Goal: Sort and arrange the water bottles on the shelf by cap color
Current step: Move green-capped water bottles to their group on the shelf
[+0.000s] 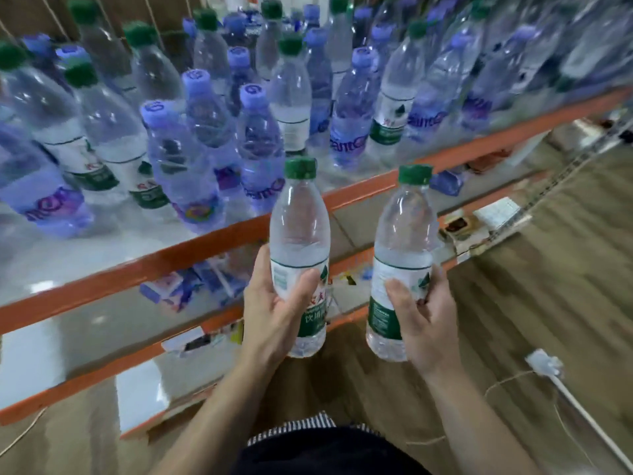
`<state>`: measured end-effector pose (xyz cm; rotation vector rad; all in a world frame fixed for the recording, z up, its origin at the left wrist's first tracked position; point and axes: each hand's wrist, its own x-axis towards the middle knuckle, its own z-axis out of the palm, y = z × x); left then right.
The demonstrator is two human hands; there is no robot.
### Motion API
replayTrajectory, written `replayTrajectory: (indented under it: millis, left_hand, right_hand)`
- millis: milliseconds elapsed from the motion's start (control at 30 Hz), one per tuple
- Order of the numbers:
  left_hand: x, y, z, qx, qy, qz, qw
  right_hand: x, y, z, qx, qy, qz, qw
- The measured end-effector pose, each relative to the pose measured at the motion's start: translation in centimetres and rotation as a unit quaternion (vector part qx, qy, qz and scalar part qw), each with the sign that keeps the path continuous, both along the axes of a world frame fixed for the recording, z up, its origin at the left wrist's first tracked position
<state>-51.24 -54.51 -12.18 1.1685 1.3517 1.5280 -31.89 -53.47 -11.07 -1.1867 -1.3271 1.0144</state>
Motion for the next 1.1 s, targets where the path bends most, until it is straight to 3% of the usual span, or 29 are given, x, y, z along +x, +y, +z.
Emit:
replayTrajectory:
  millis: [500, 833, 1100]
  left_hand:
    - [18.5, 15.5, 0.5, -0.014, 0.045, -0.086, 0.995]
    - [28.3, 33.0, 2.8, -0.013, -0.019, -0.150, 0.988]
    - [36.2, 41.7, 3.1, -0.004, -0.025, -0.173, 0.985]
  right_hand:
    - [17.4, 13.2, -0.3, -0.032, 0.038, -0.056, 0.997]
    - [26.7, 28.9, 1.1, -0.016, 0.043, -0.146, 0.988]
    - [35.1, 39.3, 0.8, 0.007, 0.037, -0.183, 0.982]
